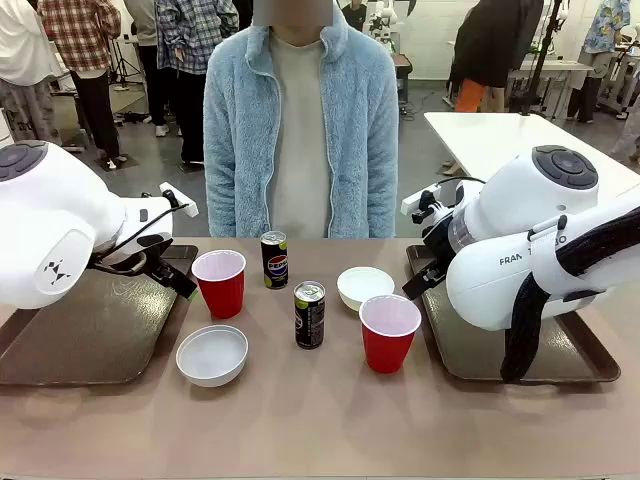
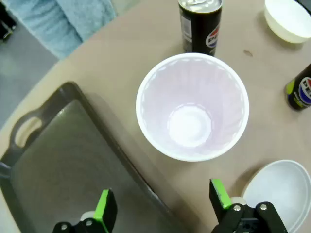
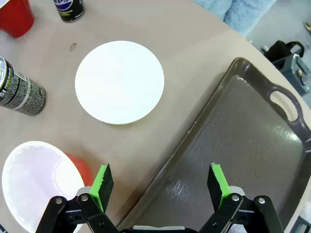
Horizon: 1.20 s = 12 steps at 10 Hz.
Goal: Prepare tableware on both trays.
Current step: Pick up a Picnic Bowl from the table and place it on a Handle tray.
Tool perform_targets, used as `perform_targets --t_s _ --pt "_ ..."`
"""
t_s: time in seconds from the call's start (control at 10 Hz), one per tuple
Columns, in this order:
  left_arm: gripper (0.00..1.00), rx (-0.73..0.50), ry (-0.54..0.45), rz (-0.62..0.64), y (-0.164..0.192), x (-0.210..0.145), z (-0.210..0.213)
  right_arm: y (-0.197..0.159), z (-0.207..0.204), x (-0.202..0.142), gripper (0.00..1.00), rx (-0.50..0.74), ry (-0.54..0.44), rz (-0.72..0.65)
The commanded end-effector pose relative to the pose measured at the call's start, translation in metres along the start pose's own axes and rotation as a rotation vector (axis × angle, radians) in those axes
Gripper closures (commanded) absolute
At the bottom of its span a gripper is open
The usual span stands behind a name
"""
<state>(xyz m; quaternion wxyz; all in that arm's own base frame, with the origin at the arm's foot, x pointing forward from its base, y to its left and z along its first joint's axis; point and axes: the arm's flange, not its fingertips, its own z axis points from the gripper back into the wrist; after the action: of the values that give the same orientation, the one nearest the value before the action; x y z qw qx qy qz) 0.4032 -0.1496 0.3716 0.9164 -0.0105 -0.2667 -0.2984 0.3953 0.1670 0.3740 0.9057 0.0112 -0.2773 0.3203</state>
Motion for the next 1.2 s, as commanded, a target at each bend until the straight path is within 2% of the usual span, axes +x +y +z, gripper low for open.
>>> perform_targets --t_s 0.0,1.1 --pt "0.00 0.000 0.000 0.000 0.0000 0.0000 0.0000 0.0000 0.0000 0.0000 0.00 0.000 0.000 0.000" --pt "0.00 0.000 0.000 0.000 0.0000 0.0000 0.0000 0.0000 0.0000 0.0000 0.00 0.000 0.000 0.000"
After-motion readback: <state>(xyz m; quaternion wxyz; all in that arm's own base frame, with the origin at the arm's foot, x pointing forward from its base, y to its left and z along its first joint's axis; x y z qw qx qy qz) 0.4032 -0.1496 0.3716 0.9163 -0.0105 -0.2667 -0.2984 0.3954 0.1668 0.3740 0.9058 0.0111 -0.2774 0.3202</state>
